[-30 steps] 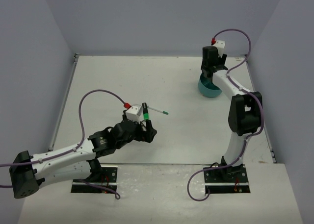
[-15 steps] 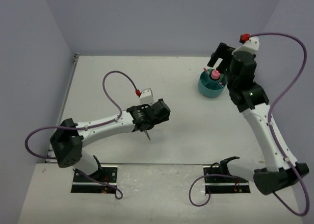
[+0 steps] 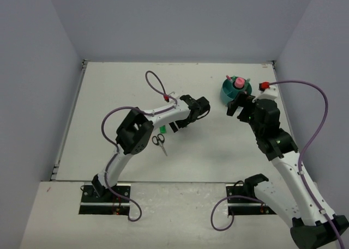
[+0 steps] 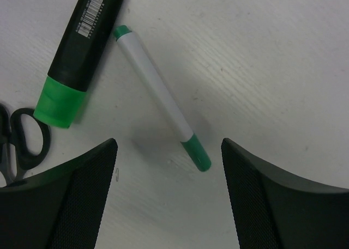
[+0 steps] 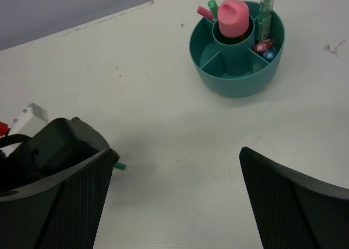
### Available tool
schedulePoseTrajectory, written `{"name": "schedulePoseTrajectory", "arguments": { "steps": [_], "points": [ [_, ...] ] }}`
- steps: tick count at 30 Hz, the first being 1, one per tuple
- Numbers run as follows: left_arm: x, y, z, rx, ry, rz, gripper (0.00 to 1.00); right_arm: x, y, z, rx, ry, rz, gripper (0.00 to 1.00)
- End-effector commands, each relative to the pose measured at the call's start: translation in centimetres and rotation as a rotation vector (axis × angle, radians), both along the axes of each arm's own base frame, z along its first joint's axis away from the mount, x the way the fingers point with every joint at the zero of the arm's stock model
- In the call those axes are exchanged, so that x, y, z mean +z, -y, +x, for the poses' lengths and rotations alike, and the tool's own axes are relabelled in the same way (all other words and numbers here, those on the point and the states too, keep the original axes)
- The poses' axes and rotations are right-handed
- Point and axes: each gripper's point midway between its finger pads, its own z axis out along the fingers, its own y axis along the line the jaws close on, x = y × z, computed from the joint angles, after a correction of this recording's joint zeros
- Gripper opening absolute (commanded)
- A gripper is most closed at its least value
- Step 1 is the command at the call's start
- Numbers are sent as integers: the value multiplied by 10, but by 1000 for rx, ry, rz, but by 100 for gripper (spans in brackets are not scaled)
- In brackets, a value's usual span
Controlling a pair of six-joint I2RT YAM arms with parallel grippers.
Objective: Sort the stationery into containers
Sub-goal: Pick up the pen from the center of the board.
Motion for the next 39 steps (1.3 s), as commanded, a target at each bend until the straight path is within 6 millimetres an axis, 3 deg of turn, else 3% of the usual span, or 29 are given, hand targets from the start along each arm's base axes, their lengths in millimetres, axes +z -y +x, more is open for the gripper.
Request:
{"name": "schedulePoseTrajectory", "arguments": {
  "steps": [1,10,19,23,29,30,34,37,39],
  "points": [
    [-13,-20,6,75,-45,52,76,12,-7,-2,33,50,42,99],
    [-35,-33,-1,78,-84,90,64,14,-9,-4,44,65,58,99],
    [-47,-57,9,87,-128,120,57,17,-14,-7,77,81,71,99],
    [-53,-63,10,87,-142,136,50,20,-16,-9,90,97,78,99],
    [-66,-60,7,63,-180,101,15,23,-19,-11,107,112,85,99],
    [-68,-60,6,62,-185,95,3,23,-20,-11,116,113,86,99],
    [-64,-50,7,32,-177,39,0,23,-42,-14,240,127,115,99],
    [-48,-43,10,15,-147,-10,0,24,-63,-18,359,136,151,99],
    [-34,-38,12,-2,-124,-41,0,13,-75,-20,417,92,180,99]
  ]
}}
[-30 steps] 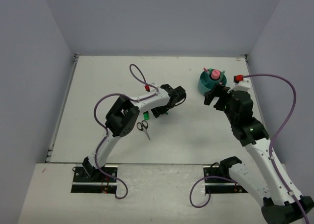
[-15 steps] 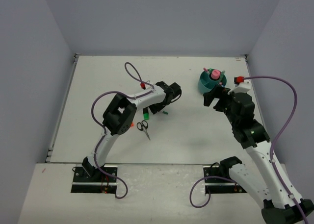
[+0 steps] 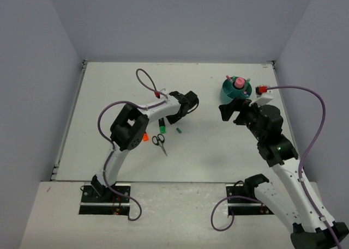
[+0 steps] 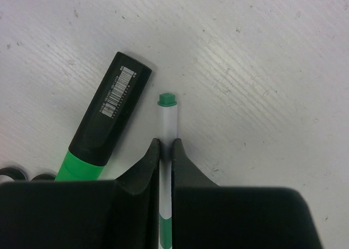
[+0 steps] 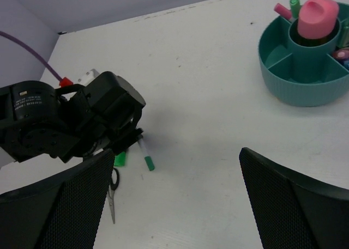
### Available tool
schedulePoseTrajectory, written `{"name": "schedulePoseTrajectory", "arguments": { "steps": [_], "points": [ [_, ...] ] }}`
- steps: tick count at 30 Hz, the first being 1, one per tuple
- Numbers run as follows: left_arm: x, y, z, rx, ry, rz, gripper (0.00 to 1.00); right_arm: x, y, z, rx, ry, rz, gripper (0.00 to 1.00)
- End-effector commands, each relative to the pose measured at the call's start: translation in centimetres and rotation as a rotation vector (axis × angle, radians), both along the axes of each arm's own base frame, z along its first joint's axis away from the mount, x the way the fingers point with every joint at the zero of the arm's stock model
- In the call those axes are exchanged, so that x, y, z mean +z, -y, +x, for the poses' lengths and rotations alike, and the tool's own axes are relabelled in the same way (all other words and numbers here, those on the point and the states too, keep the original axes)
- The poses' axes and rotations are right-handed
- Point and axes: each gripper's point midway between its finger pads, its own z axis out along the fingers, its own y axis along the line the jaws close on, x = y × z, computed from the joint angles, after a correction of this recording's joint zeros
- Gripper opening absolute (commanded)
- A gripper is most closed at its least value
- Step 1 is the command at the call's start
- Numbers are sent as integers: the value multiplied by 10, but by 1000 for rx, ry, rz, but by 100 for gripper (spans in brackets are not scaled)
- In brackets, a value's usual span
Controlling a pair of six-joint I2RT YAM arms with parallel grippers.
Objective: Sort the stationery into containers
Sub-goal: Pick up the pen from the center of the board.
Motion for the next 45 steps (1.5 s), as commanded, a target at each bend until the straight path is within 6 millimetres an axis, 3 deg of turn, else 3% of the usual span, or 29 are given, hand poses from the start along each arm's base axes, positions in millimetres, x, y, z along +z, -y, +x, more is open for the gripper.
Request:
{"name": "schedulePoseTrajectory", "arguments": {
  "steps": [1,3,8,12,16,19,24,28,40,45],
  "points": [
    [2,6,-15,-39,-63,-73,0,-3,-39,-7,210,-5,74,99],
    [39,14,-14,-57,10,-130,0,-11,-57,-13,298,-44,150,98],
    [108,31,-20,-135,175,-248,0,-41,-95,-35,476,-88,215,87],
    [152,41,-32,-173,256,-333,0,-61,-107,-35,455,-151,223,82],
    [177,51,-48,-195,309,-415,0,-59,-118,-33,448,-115,283,74],
    [190,54,-55,-205,351,-459,0,-46,-130,-38,474,-70,338,71],
    [195,55,-60,-205,358,-482,0,-35,-142,-43,477,-42,391,64],
    [197,56,-63,-201,371,-505,0,-41,-141,-35,396,-90,457,53],
    [203,52,-63,-190,400,-515,0,-60,-161,-36,353,-196,407,47],
    [206,50,-64,-189,408,-525,0,-61,-165,-39,353,-192,427,31]
  ]
}}
